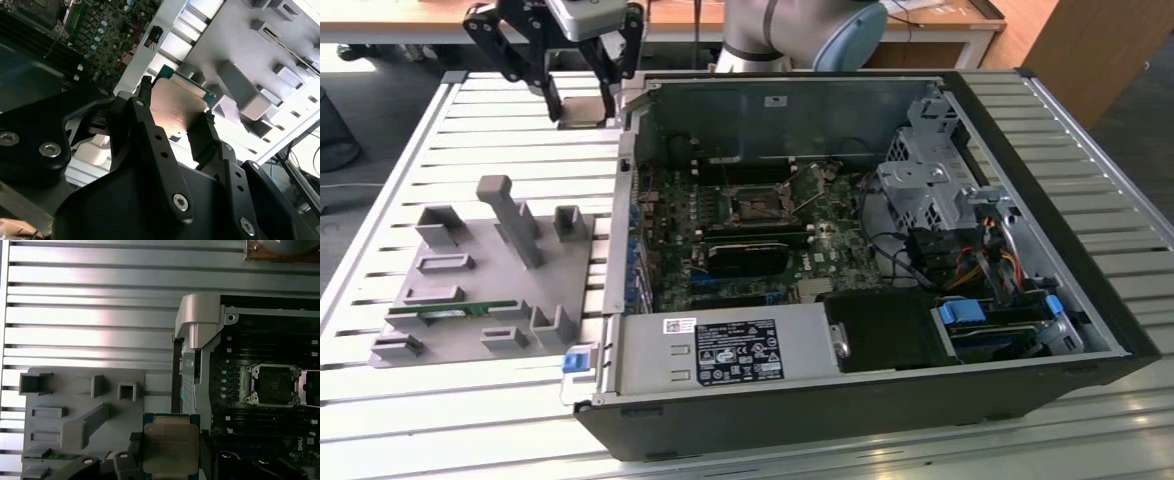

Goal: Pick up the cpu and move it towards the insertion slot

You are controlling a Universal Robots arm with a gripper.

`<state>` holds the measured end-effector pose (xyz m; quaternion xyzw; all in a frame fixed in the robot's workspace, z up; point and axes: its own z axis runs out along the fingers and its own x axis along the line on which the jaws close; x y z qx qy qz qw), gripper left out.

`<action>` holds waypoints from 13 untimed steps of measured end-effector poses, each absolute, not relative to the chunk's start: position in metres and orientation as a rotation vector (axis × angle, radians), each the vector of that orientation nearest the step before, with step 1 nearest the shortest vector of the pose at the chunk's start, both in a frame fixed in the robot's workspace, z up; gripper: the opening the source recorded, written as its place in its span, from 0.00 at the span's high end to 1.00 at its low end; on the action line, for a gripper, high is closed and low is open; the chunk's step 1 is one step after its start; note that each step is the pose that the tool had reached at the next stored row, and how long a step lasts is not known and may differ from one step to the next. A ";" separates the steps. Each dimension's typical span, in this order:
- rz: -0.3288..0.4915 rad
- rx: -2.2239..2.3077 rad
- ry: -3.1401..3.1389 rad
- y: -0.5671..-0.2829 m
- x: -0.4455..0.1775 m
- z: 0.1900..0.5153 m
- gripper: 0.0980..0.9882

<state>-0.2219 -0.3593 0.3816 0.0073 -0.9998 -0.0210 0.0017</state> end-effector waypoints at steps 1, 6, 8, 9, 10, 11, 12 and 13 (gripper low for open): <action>-0.066 0.023 -3.137 -0.358 -0.220 0.382 0.50; -0.066 0.023 -3.138 -0.353 -0.212 0.382 0.50; -0.066 0.023 -3.138 -0.351 -0.208 0.382 0.50; -0.066 0.023 -3.138 -0.350 -0.206 0.382 0.50; -0.066 0.023 -3.138 -0.349 -0.205 0.382 0.50; -0.066 0.023 -3.138 -0.349 -0.203 0.382 0.50; -0.066 0.023 -3.138 -0.348 -0.201 0.382 0.50; -0.066 0.023 -3.138 -0.348 -0.199 0.382 0.50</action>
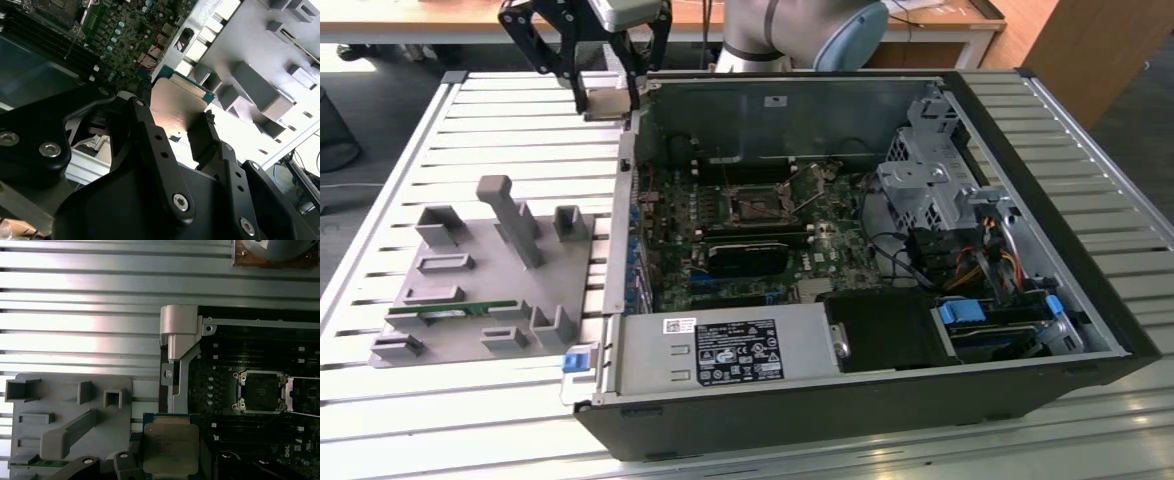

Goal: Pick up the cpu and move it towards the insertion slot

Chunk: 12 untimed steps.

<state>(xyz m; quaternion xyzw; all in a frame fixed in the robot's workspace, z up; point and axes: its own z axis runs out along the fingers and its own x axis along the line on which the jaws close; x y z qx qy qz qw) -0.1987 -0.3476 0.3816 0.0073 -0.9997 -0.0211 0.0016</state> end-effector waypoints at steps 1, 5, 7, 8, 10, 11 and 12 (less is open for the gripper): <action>-0.066 0.023 -3.137 -0.347 -0.197 0.382 0.50; -0.066 0.023 -3.137 -0.346 -0.190 0.382 0.50; -0.066 0.023 -3.138 -0.345 -0.186 0.382 0.50; -0.066 0.023 -3.138 -0.345 -0.184 0.382 0.50; -0.066 0.023 -3.138 -0.344 -0.181 0.382 0.50; -0.066 0.023 -3.137 -0.344 -0.179 0.382 0.50; -0.066 0.023 -3.137 -0.343 -0.177 0.382 0.50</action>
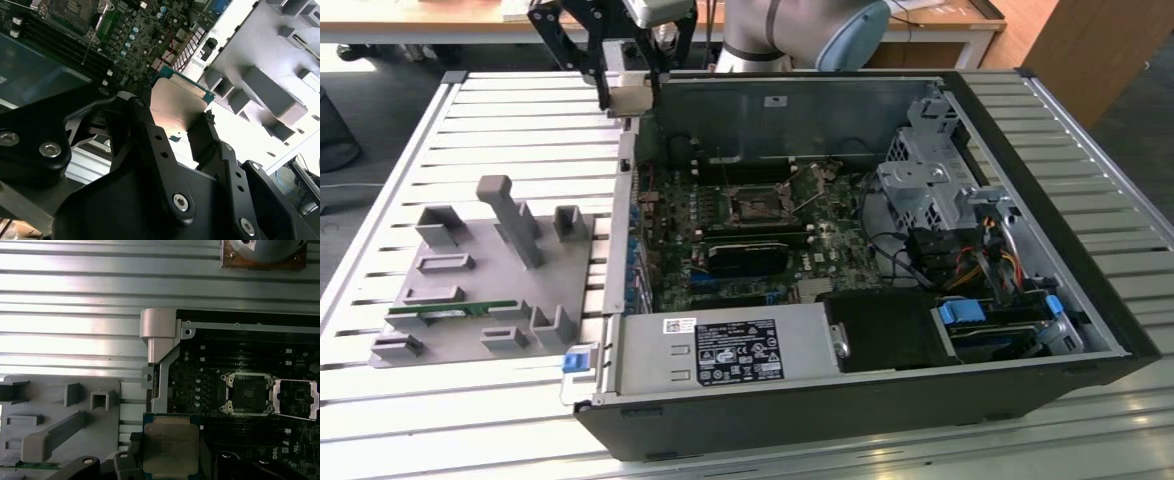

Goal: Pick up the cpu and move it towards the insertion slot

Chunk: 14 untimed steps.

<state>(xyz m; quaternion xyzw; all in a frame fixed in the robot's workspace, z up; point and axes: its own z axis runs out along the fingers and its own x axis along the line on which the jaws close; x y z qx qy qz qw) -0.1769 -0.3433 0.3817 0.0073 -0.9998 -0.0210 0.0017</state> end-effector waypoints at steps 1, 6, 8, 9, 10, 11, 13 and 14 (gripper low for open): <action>-0.066 0.023 -3.137 -0.343 -0.175 0.382 0.50; -0.066 0.023 -3.137 -0.341 -0.166 0.382 0.50; -0.066 0.023 -3.138 -0.340 -0.163 0.382 0.50; -0.066 0.023 -3.137 -0.340 -0.162 0.382 0.50; -0.066 0.023 -3.137 -0.339 -0.160 0.382 0.50; -0.066 0.023 -3.137 -0.339 -0.158 0.382 0.50; -0.066 0.023 -3.138 -0.338 -0.155 0.382 0.50; -0.066 0.023 -3.138 -0.338 -0.154 0.382 0.50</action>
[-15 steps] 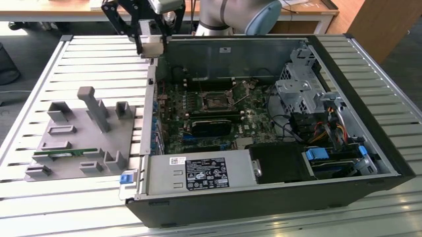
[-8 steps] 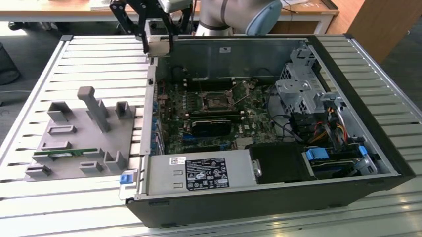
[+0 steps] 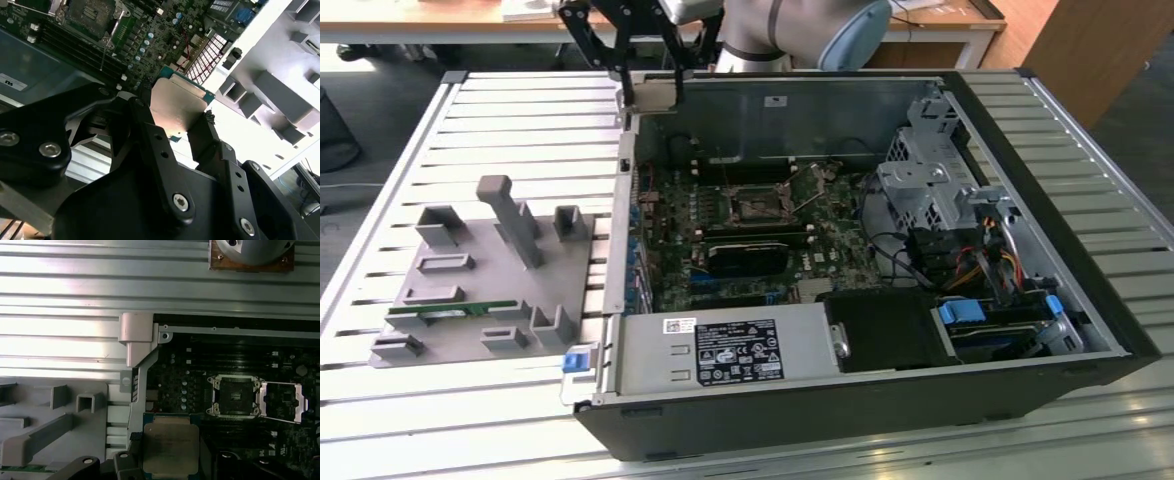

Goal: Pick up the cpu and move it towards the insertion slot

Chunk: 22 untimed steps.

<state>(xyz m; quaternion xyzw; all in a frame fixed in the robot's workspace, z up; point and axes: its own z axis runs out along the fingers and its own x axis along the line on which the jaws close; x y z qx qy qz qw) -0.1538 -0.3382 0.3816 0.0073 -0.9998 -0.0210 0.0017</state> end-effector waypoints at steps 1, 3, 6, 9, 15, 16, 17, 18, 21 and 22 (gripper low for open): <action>-0.066 0.023 -3.138 -0.338 -0.152 0.382 0.50; -0.066 0.023 -3.138 -0.337 -0.150 0.382 0.50; -0.066 0.023 -3.137 -0.336 -0.145 0.382 0.50; -0.066 0.023 -3.137 -0.335 -0.140 0.382 0.50; -0.066 0.023 -3.138 -0.332 -0.129 0.382 0.50; -0.066 0.023 -3.137 -0.332 -0.128 0.382 0.50; -0.066 0.023 -3.137 -0.331 -0.126 0.382 0.50; -0.066 0.023 -3.137 -0.331 -0.124 0.382 0.50; -0.066 0.023 -3.138 -0.329 -0.118 0.382 0.50; -0.066 0.023 -3.138 -0.329 -0.116 0.382 0.50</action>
